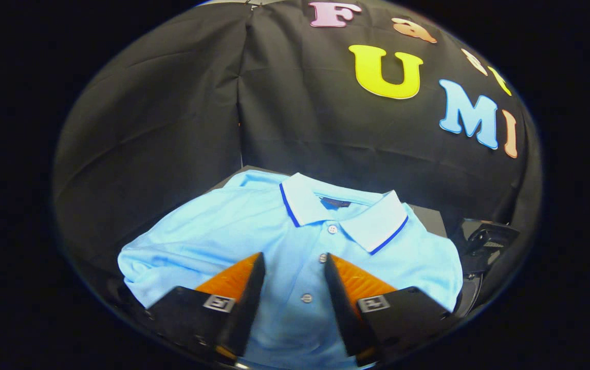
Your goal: Put the clothes into the washing machine and then close the washing machine lid.
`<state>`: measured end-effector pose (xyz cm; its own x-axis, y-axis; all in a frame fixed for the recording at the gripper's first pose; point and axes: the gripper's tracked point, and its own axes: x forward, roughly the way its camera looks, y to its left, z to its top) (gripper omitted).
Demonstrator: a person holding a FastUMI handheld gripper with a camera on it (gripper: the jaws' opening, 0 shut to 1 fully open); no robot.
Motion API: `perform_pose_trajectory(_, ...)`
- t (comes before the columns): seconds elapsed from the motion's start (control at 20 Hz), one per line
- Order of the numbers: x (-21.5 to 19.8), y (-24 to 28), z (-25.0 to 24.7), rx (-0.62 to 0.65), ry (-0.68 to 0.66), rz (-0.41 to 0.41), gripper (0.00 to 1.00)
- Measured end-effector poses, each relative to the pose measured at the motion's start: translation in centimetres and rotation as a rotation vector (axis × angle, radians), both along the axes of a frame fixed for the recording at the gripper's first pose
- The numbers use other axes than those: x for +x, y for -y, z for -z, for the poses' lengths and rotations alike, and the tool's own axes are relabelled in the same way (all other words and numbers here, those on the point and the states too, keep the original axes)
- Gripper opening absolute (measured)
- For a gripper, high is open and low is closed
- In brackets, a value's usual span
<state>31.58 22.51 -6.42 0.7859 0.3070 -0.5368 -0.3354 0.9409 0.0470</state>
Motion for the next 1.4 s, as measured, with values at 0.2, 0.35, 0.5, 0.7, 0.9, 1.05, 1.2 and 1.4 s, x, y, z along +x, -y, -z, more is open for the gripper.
perform_pose_trajectory(0.2,-0.6,0.3,-0.4,-0.035,0.036,-0.054,0.11)
perform_pose_trajectory(0.35,-0.2,0.7,-0.2,0.0,0.027,-0.039,0.02)
perform_pose_trajectory(0.5,-0.1,1.1,-1.1,0.008,0.031,-0.047,0.02)
perform_pose_trajectory(0.7,-0.8,2.6,-3.7,0.026,0.086,-0.067,0.02)
perform_pose_trajectory(0.9,-1.2,5.7,-7.1,0.134,0.126,-0.055,0.01)
perform_pose_trajectory(1.05,-1.1,8.5,-9.6,0.191,0.157,-0.054,0.01)
perform_pose_trajectory(1.2,-1.5,12.3,-12.3,0.23,0.219,-0.05,0.01)
perform_pose_trajectory(1.4,-2.3,18.7,-15.9,0.271,0.291,-0.005,0.01)
